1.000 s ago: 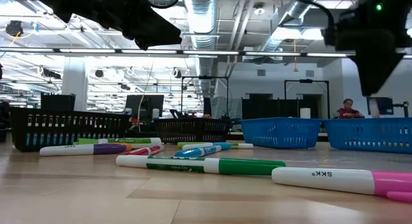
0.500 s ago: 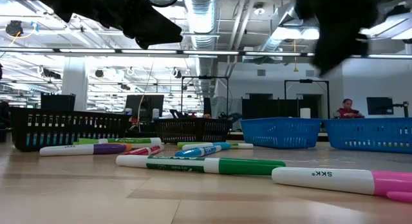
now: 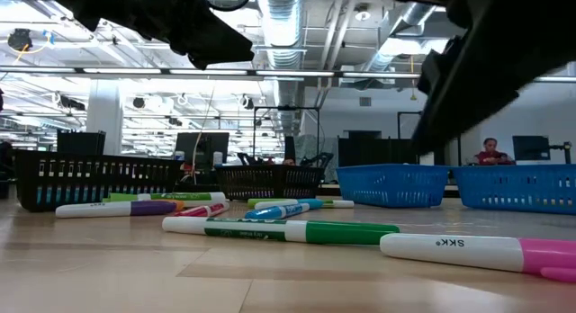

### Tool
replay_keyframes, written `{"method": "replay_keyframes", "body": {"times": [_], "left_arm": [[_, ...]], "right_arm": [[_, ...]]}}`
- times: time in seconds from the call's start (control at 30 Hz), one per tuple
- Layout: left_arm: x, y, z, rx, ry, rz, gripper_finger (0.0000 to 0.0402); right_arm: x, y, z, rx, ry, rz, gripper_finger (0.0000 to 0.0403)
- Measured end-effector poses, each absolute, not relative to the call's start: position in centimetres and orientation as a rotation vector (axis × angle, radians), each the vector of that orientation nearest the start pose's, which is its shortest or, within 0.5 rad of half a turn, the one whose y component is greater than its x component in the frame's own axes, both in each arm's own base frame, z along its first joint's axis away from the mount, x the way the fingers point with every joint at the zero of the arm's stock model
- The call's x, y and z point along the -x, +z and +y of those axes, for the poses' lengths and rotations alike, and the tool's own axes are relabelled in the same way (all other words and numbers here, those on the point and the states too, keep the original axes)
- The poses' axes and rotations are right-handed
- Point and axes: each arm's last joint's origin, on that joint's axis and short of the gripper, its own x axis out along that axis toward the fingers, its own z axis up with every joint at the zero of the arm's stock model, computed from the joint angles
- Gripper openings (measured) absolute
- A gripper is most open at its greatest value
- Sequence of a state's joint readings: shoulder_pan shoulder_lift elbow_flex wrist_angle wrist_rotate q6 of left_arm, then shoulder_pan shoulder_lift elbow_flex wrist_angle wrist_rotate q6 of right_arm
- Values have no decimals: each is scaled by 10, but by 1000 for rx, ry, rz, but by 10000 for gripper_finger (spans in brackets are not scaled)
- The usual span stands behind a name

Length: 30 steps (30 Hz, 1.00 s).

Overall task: Pick & Place Markers
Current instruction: Put the pink highlighter into the right blue bin

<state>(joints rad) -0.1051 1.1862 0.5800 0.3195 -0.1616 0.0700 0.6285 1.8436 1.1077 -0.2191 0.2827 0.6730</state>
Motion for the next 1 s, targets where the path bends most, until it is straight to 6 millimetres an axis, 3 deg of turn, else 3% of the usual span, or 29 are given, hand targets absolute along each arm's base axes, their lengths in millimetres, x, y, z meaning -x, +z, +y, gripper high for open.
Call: {"method": "replay_keyframes", "body": {"times": [0.2, 0.4, 0.7, 0.8, 1.0], "left_arm": [[-248, 231, -21, -107, 47, 286, 162], [-248, 230, -21, -108, 48, 290, 159], [-248, 230, -21, -108, 48, 291, 159], [-248, 230, -21, -108, 48, 291, 159], [-248, 230, -21, -108, 48, 291, 158]], "right_arm": [[-317, 148, 221, -140, -24, 1065, 172], [-327, 137, 231, -286, -34, 1145, 171], [-327, 116, 235, -274, -63, 1204, 162], [-326, 115, 234, -261, -70, 1214, 134], [-326, 113, 231, -253, -85, 1222, 38]]}}
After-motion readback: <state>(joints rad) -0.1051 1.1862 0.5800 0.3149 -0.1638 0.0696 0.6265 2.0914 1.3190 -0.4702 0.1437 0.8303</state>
